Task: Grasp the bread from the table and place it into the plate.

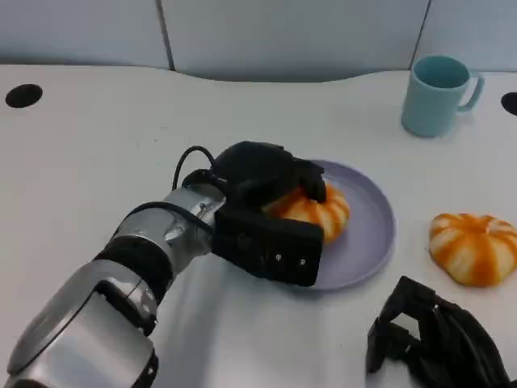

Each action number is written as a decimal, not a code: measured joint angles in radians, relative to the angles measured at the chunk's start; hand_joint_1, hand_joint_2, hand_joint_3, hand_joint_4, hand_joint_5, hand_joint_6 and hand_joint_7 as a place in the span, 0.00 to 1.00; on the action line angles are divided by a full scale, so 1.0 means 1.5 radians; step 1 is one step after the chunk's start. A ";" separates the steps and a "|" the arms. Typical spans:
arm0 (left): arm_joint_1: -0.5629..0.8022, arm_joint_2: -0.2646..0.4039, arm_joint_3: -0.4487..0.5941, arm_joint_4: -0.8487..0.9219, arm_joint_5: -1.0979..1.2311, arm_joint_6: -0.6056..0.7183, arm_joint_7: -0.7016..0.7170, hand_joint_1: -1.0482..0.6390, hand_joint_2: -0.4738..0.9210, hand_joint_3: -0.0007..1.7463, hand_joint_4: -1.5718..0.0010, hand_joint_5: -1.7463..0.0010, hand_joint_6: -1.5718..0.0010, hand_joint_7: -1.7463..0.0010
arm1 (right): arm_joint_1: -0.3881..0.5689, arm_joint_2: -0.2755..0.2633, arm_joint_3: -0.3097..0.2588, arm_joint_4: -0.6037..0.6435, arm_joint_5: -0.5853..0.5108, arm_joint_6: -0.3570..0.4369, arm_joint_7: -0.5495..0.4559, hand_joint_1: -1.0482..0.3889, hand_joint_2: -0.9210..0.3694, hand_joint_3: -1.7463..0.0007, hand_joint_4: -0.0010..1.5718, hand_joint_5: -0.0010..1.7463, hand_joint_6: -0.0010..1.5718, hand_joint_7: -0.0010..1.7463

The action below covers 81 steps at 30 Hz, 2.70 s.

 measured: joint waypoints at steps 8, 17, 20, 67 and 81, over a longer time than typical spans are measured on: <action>-0.013 0.001 0.001 -0.002 -0.003 0.035 -0.076 0.18 1.00 0.15 1.00 0.86 0.86 1.00 | 0.001 0.000 -0.001 -0.001 0.001 0.000 0.002 0.33 0.00 0.79 0.45 1.00 0.39 0.86; -0.006 0.024 0.030 -0.028 -0.046 -0.001 -0.079 0.15 1.00 0.15 1.00 0.93 0.90 0.99 | -0.001 0.000 -0.005 0.000 0.011 0.002 0.004 0.33 0.00 0.79 0.44 1.00 0.38 0.87; -0.001 0.026 0.039 -0.035 -0.056 -0.006 -0.079 0.15 1.00 0.14 1.00 0.93 0.90 0.99 | -0.001 0.000 -0.005 0.000 0.011 0.000 0.004 0.33 0.00 0.79 0.44 1.00 0.37 0.87; 0.713 0.045 0.419 -0.852 -0.818 0.211 -0.330 0.33 1.00 0.24 0.57 0.00 0.72 0.01 | -0.024 -0.008 -0.010 0.027 0.009 -0.001 0.005 0.31 0.00 0.82 0.46 1.00 0.41 0.83; 0.778 0.009 0.457 -0.792 -0.801 0.167 -0.368 0.35 1.00 0.19 0.50 0.00 0.66 0.00 | -0.029 -0.014 -0.019 0.035 0.009 -0.002 0.006 0.31 0.00 0.81 0.46 1.00 0.40 0.84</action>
